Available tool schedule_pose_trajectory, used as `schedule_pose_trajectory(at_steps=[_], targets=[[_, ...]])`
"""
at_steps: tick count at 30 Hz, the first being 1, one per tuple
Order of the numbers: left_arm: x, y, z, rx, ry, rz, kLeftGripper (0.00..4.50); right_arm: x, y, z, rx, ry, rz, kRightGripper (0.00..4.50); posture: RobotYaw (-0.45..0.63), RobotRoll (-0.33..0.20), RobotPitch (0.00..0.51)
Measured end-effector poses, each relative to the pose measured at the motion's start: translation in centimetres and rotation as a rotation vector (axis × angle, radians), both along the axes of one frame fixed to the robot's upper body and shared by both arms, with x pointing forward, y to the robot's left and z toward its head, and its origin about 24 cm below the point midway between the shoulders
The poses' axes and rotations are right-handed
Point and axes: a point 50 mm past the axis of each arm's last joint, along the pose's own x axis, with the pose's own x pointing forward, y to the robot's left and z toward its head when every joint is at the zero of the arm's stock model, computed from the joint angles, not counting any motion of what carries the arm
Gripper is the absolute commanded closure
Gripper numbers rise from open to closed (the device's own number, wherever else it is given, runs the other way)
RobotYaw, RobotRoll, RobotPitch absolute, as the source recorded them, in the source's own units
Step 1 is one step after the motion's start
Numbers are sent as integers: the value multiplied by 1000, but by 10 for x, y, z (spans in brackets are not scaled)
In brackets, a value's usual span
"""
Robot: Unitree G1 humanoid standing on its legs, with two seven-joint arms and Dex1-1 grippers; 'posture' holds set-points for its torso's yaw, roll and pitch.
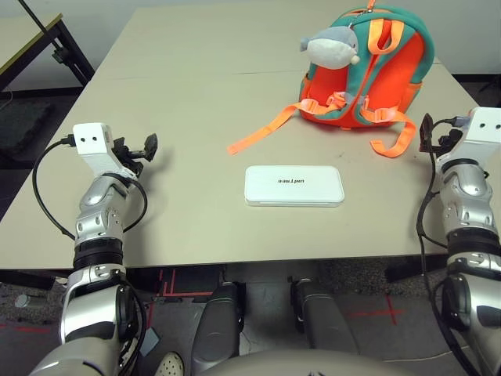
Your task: Put the pencil case into the backpack and zip it.
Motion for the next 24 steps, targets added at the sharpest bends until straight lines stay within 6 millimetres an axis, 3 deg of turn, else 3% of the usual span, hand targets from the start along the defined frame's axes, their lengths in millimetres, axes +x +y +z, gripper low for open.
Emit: schedule_pose_trajectory(at_steps=[12, 19, 24], targets=[[1, -2, 1, -5, 4, -12, 0, 0, 0, 0, 1, 0, 1, 35, -38, 0, 137], [12, -32, 20, -37, 8, -205, 0, -2, 1, 2, -10, -8, 14, 35, -68, 0, 141], [9, -58, 31, -121, 97, -409, 0, -10, 2, 8, -69, 5, 68, 35, -81, 0, 147]])
